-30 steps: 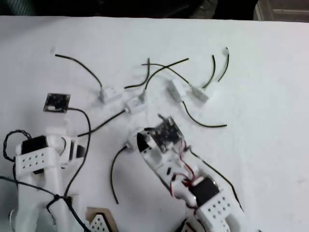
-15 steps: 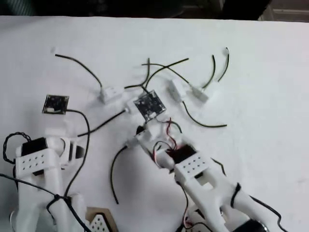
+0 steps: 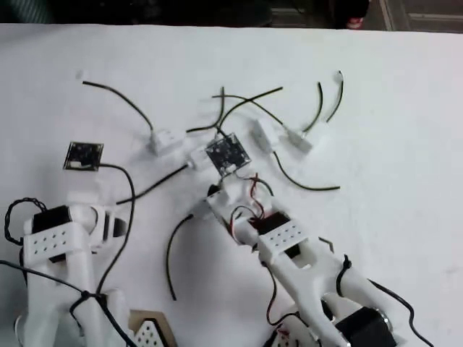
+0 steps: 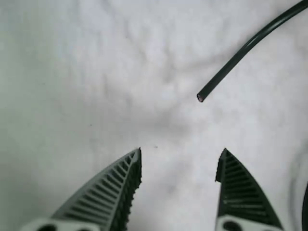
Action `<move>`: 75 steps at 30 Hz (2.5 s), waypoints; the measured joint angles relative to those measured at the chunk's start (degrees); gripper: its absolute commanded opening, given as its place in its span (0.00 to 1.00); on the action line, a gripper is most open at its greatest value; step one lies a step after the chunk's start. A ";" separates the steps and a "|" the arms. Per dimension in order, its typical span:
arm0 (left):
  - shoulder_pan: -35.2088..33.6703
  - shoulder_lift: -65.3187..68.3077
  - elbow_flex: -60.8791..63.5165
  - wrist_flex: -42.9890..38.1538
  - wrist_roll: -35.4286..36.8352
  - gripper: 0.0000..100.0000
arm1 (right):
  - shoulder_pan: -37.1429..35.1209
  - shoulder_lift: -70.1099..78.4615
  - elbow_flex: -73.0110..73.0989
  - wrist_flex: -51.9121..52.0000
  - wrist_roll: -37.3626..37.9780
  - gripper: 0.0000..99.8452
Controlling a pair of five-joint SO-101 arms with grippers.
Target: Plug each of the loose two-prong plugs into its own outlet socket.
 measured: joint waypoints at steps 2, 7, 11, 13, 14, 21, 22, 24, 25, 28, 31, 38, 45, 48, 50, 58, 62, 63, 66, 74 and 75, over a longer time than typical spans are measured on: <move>0.00 0.00 0.00 0.00 0.00 0.26 | 0.00 0.00 0.00 0.00 0.00 0.02; 0.00 0.00 0.00 0.00 0.00 0.26 | -0.88 0.26 0.26 0.00 0.00 0.02; 0.00 0.00 0.00 0.00 0.00 0.26 | -1.49 0.18 1.76 -0.35 0.00 0.02; 0.00 0.00 0.00 0.00 0.00 0.26 | -1.49 0.35 2.46 -0.88 0.09 0.02; 0.00 0.00 0.00 0.00 0.00 0.26 | -1.49 0.35 2.81 -0.97 0.09 0.02; 0.00 0.00 0.00 0.00 0.00 0.26 | -1.58 0.70 3.87 -1.05 0.88 0.02; 0.00 0.00 0.00 0.00 0.00 0.26 | -1.58 1.58 3.43 -1.14 1.58 0.02; 0.00 0.00 0.00 0.00 0.00 0.26 | -1.58 3.08 3.16 -1.05 2.37 0.02; 0.00 0.00 0.00 0.00 0.00 0.26 | -1.58 3.60 2.37 -0.44 2.46 0.02; 0.00 0.00 0.00 0.00 0.00 0.26 | -1.58 4.92 -0.26 3.52 2.81 0.02; 0.00 0.00 0.00 0.00 0.00 0.26 | -1.58 5.27 -1.23 6.33 2.99 0.02; 0.00 0.00 0.00 0.00 0.00 0.26 | -1.58 5.27 -2.64 12.84 5.01 0.02; 0.00 0.00 0.00 0.00 0.00 0.26 | -1.67 5.19 -3.08 17.85 6.07 0.14; 0.00 0.00 0.00 0.00 0.00 0.26 | -2.11 5.19 -2.90 17.85 6.07 0.22; 0.00 0.00 0.00 0.00 0.00 0.26 | -2.11 5.01 -3.25 17.93 6.07 0.20; 0.00 0.00 0.00 0.00 0.00 0.26 | -2.11 -3.60 -3.43 18.64 4.31 0.14; 0.00 0.00 0.00 0.00 0.00 0.26 | -2.11 -5.71 -2.64 18.64 3.34 0.14; 0.00 0.00 0.00 0.00 0.00 0.26 | -2.11 -5.89 -2.55 18.64 3.16 0.14; 0.00 0.00 0.00 0.00 0.00 0.26 | -2.11 -5.98 -1.85 18.64 2.99 0.11; 0.00 0.00 0.00 0.00 0.00 0.26 | -3.34 -6.59 1.41 18.29 2.90 0.02; 0.00 0.00 0.00 0.00 0.00 0.26 | -3.43 -6.86 1.85 18.20 2.90 0.02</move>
